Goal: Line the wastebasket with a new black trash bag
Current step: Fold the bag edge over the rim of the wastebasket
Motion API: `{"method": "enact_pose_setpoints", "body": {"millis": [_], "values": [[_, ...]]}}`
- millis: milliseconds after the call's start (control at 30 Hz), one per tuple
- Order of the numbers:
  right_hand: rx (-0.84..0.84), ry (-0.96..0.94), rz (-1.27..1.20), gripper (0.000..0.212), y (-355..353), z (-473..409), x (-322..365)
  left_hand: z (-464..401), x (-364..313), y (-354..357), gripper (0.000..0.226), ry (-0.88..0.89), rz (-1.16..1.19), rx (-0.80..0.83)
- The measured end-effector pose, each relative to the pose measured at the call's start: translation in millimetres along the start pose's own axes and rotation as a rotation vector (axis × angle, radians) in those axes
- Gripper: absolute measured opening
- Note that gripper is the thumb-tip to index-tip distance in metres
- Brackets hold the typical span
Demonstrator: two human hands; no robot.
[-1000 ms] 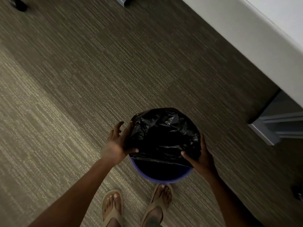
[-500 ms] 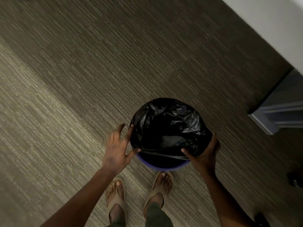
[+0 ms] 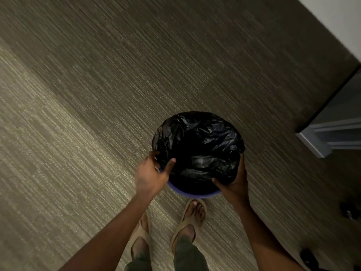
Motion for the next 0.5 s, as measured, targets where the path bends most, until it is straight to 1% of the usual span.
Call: {"method": "enact_pose_setpoints", "body": {"millis": [100,167,267,333,500], "values": [[0.026,-0.015,0.074,0.140,7,5,-3,-1,-2,3,0.066,-0.116,0.107,0.035],[0.031,0.005,0.087,0.142,10,8,-4,-1,2,5,0.060,-0.150,0.129,0.039],[0.019,0.065,0.037,0.146,13,16,-10,0,9,6,0.054,-0.123,0.165,0.028],[0.033,0.061,-0.004,0.146,15,22,-16,0,20,8,0.051,-0.107,0.208,0.039],[0.079,0.218,-0.202,0.141,23,30,-29,-3,44,10,0.058,-0.130,0.259,0.165]]}}
Point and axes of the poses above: each hand's wrist, its own z-axis away from the middle knuckle, its own y-axis out of the palm, x = y × z, the point moved 4 cm from there along -z, towards the middle knuckle, and after that the axes turned 12 degrees about -y, right-handed, at the moved point
